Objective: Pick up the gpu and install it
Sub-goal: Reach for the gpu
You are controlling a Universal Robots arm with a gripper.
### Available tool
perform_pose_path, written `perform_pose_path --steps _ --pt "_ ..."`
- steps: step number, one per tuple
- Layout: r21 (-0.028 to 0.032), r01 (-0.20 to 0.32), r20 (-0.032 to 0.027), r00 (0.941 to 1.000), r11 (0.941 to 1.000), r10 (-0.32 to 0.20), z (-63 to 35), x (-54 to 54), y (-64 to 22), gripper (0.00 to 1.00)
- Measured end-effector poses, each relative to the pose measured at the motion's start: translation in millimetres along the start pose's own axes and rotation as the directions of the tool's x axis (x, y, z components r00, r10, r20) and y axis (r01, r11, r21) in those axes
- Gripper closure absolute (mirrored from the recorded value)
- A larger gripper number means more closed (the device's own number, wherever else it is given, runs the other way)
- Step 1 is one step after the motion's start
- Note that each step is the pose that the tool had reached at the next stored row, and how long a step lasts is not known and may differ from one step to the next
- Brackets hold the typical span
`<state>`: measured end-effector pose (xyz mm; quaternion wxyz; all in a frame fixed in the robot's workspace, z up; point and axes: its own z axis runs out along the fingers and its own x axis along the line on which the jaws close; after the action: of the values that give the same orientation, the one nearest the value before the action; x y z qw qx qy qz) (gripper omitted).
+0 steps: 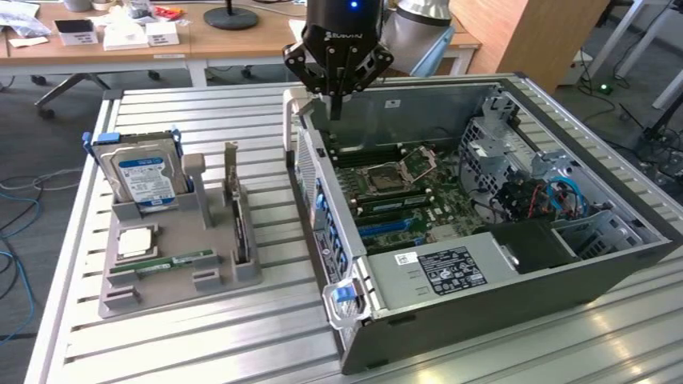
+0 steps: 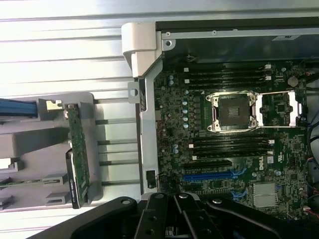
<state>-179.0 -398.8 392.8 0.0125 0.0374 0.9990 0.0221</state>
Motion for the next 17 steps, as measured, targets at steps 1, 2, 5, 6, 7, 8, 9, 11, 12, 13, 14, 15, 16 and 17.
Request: perform_pose_path --steps 1,2,5,6,7,8,9,11,12,13,14,15,16,17 --pt "0.0001 0.000 0.0000 1.0000 1.0000 0.000 0.0 2.3 -0.2 0.89" --pt "0.0000 0.000 0.0001 1.0000 1.0000 0.000 0.0 4.7 -0.4 0.89" --pt "0.0000 0.000 0.0000 1.0000 1.0000 0.000 -0.1 12.0 -0.9 0.89" --pt "0.0000 0.000 0.0000 1.0000 1.0000 0.000 -0.2 14.5 -1.1 0.89" --pt "0.0000 0.000 0.0000 1.0000 1.0000 0.000 -0.2 17.0 -1.3 0.89" --pt "0.0000 0.000 0.0000 1.0000 1.0000 0.000 -0.2 19.5 -1.5 0.89" --pt "0.0000 0.000 0.0000 1.0000 1.0000 0.000 -0.3 22.0 -1.6 0.89" --pt "0.0000 0.000 0.0000 1.0000 1.0000 0.000 -0.3 26.7 -2.0 0.89" --pt "0.0000 0.000 0.0000 1.0000 1.0000 0.000 -0.3 29.0 -2.2 0.89" --pt "-0.0001 0.000 0.0000 1.0000 1.0000 0.000 -0.4 31.0 -2.3 0.89" --pt "0.0000 0.000 0.0000 1.0000 1.0000 0.000 -0.4 33.2 -2.5 0.89" --pt "0.0000 0.000 0.0000 1.0000 1.0000 0.000 -0.4 35.4 -2.6 0.89" --pt "0.0000 0.000 0.0000 1.0000 1.0000 0.000 -0.4 37.6 -2.8 0.89" --pt "-0.0001 0.000 0.0001 1.0000 1.0000 0.000 -0.4 39.9 -3.0 0.89"
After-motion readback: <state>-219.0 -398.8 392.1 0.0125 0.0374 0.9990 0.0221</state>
